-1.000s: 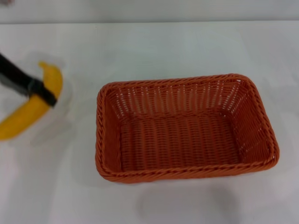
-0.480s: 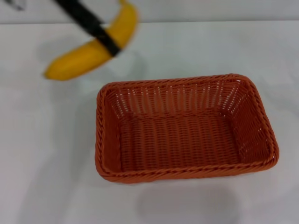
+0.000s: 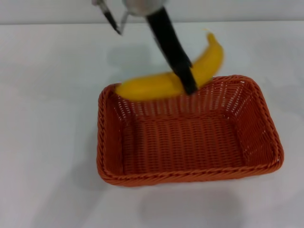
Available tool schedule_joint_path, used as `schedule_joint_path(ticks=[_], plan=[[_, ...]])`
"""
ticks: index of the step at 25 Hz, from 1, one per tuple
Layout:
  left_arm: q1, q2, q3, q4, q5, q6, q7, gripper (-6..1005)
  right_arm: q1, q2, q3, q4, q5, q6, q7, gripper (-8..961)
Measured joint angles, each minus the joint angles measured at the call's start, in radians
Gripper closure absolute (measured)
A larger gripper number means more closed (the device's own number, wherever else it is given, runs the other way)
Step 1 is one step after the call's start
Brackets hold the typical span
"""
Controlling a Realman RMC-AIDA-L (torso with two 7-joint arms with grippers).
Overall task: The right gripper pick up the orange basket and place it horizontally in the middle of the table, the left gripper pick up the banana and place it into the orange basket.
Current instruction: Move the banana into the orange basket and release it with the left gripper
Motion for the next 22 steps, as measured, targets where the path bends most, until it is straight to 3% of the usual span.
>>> schedule_joint_path(ticks=[7, 17, 22], plan=[[-0.004, -0.004, -0.001, 0.144, 0.006, -0.055, -0.067, 475, -0.007, -0.001, 0.001, 0.0, 0.008, 0.002, -0.004, 228], [0.016, -0.003, -0.002, 0.148, 0.008, -0.056, -0.078, 468, -0.002, -0.006, 0.001, -0.006, 0.019, 0.013, -0.005, 229], [0.039, 0.001, -0.002, 0.114, -0.016, -0.056, -0.045, 295, -0.001, -0.008, 0.001, -0.007, 0.022, 0.014, -0.005, 229]])
